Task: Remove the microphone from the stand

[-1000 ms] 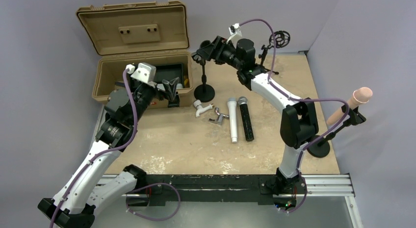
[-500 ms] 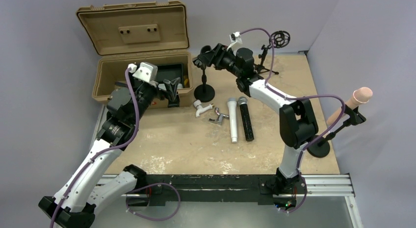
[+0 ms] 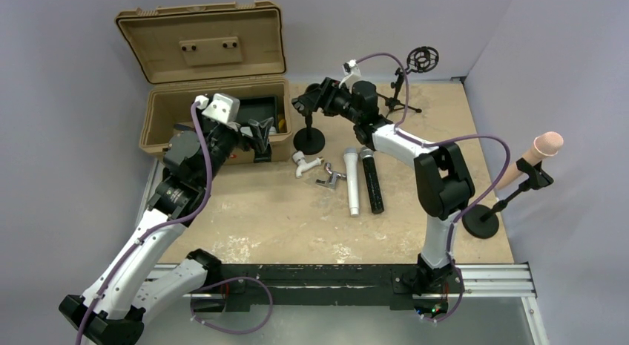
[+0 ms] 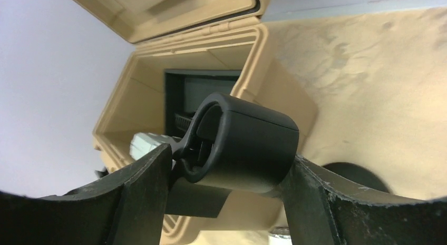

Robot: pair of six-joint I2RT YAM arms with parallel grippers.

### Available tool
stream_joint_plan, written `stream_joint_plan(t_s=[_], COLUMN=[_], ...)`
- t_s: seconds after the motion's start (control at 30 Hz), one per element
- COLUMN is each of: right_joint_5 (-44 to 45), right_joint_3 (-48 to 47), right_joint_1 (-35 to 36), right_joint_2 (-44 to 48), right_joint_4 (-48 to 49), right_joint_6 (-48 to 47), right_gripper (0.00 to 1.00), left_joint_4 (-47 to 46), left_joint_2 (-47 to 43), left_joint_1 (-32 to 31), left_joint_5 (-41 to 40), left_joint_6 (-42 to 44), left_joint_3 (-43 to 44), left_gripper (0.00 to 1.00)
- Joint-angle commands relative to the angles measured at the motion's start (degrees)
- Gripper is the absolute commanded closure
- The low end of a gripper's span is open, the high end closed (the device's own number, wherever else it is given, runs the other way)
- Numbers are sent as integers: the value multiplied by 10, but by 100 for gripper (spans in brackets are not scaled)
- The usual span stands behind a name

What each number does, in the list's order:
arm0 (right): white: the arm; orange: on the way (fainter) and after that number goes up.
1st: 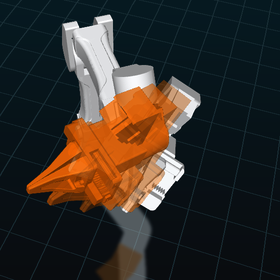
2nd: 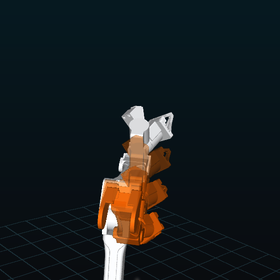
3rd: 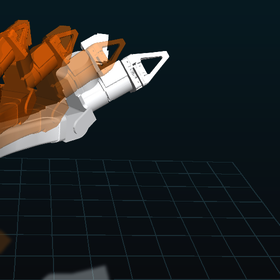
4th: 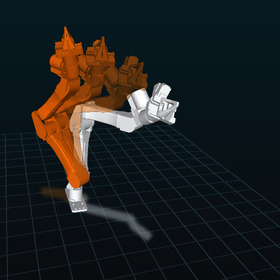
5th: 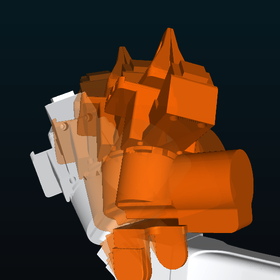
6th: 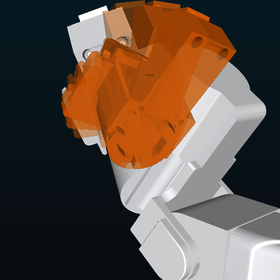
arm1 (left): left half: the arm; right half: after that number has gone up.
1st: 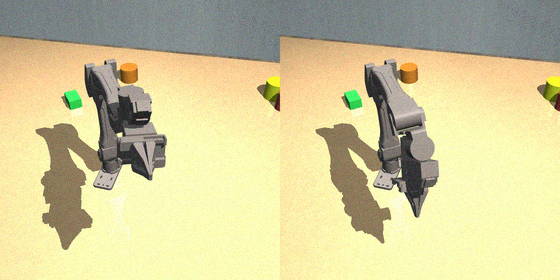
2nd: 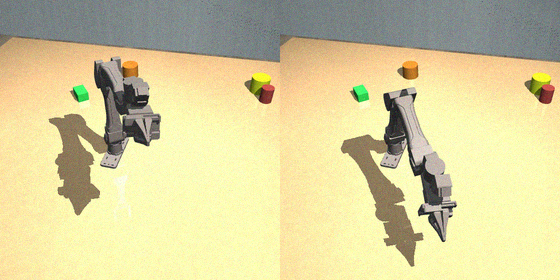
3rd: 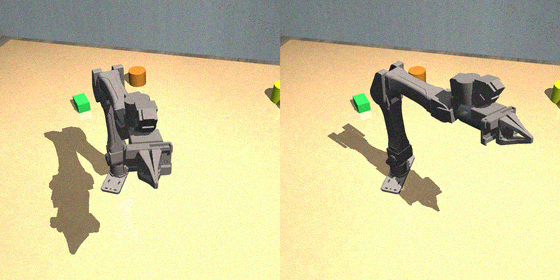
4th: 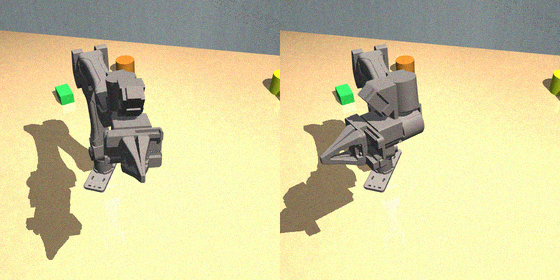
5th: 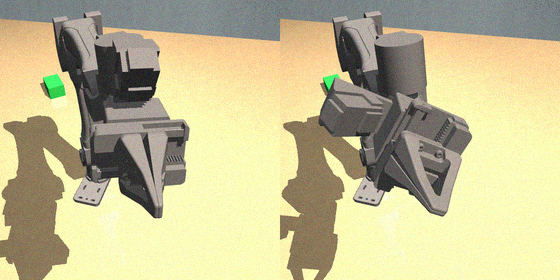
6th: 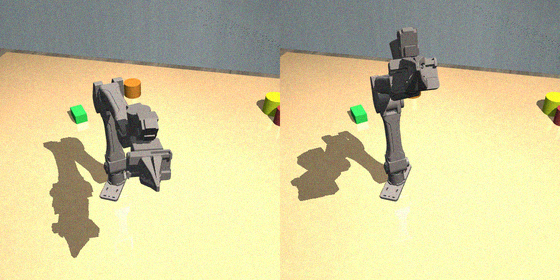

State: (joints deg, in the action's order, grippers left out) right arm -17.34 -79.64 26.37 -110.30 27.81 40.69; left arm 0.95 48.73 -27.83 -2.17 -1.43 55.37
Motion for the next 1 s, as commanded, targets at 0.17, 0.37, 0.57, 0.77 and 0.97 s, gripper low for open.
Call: stream_joint_plan(t_s=[0.17,0.37,0.57,0.77,0.97], right_joint_5=[38,97,170,241,337], right_joint_3=[-11,-49,-42,13,87], right_joint_1=[-4,-4,-4,-5,-4], right_joint_2=[-34,27,117,213,353], right_joint_4=[-120,-188,-231,-262,-308], right_joint_6=[-68,-122,-166,-193,-199], right_gripper=[29,11,1,1,1], left_joint_4=[-24,-24,-25,-25,-25], left_joint_2=[2,3,4,1,-1], left_joint_1=[-4,-5,-6,-10,-15], left_joint_5=[7,8,14,16,19], left_joint_6=[-8,-9,-15,-17,-27], left_joint_3=[-6,-6,-5,-5,-4], left_gripper=[9,9,9,9,9])
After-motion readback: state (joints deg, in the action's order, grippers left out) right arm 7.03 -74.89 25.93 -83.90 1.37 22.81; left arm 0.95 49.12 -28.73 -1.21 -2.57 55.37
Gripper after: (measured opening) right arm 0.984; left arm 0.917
